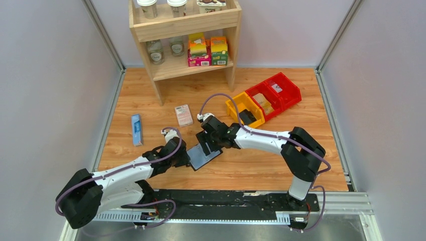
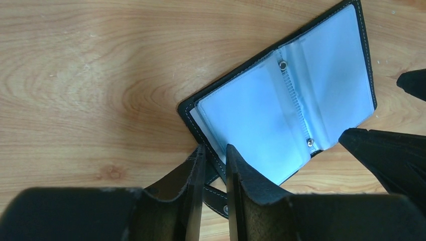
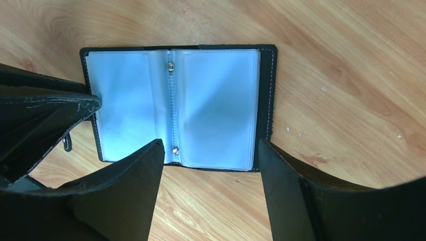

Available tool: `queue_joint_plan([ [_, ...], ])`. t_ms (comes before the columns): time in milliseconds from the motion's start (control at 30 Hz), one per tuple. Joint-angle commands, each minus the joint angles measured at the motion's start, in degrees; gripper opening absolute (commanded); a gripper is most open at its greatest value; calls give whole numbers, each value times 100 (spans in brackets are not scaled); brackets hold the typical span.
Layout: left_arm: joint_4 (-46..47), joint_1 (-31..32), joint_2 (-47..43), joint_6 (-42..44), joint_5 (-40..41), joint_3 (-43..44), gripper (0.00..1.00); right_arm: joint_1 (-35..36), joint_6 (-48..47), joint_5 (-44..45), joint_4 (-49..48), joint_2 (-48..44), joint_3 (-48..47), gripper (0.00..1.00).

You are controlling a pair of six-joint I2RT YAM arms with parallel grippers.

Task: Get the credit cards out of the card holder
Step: Remove the credit card from the card holder.

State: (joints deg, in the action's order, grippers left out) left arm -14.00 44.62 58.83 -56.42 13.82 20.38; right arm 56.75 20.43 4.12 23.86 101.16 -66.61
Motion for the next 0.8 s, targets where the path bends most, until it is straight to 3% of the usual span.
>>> queue_joint_plan([
  [0, 55, 55, 129, -97, -187, -69, 29, 38, -179, 221, -12, -36, -239, 71],
  [533, 134, 91, 129, -132, -240, -61, 29, 29, -170, 204, -223, 624, -115, 69],
  [667, 213, 99, 190, -141, -275, -52, 29, 29, -206, 10, -267, 510, -72, 56],
  [767, 257, 117, 234, -150, -301, -26, 29, 46, -232, -157, -276, 369, -80, 40],
])
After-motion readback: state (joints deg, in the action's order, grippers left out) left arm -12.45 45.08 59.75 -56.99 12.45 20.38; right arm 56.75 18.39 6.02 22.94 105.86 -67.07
